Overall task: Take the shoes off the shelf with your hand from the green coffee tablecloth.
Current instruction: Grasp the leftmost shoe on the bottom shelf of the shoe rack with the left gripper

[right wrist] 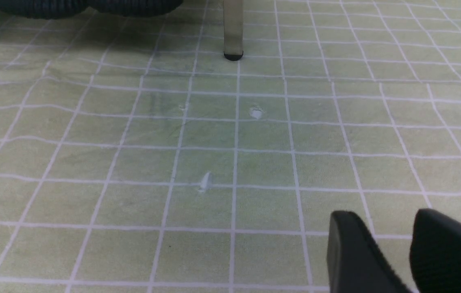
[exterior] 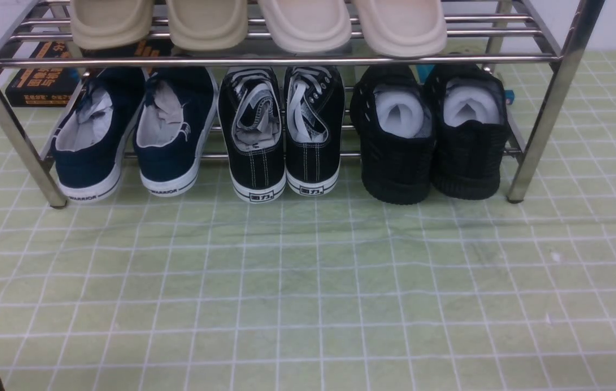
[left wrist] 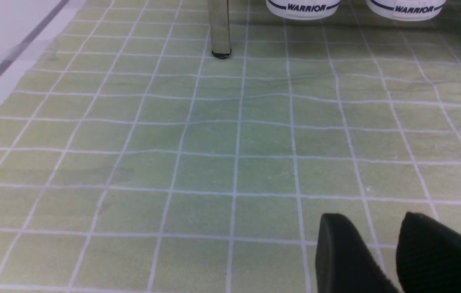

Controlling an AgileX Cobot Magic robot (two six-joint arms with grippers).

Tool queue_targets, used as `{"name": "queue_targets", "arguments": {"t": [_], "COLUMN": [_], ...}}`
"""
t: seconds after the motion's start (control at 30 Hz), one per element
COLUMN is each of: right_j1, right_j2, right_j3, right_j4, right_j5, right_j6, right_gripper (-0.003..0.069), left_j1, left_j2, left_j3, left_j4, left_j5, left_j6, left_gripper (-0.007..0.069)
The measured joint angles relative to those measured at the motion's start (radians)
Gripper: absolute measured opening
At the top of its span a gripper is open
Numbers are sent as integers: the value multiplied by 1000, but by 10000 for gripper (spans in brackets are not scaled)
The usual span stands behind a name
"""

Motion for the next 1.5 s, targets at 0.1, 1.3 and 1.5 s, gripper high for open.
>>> {"name": "queue_targets", "arguments": {"t": [0.1,1.3,1.5], "right_j1": [0,0,0], "right_j2": [0,0,0], "right_j3": [0,0,0], "right_j4": [0,0,0], "right_j5": [0,0,0], "right_j6": [0,0,0], "right_gripper": [239,239,239], "left_j1": [0,0,0], "left_j2": [0,174,609], "left_j3": [0,-415,-681], "left_j4": [20,-492,-336], "left_j5": [1,123,474], "left_j6": [0,-457,-338], "left_gripper": [239,37,17]}}
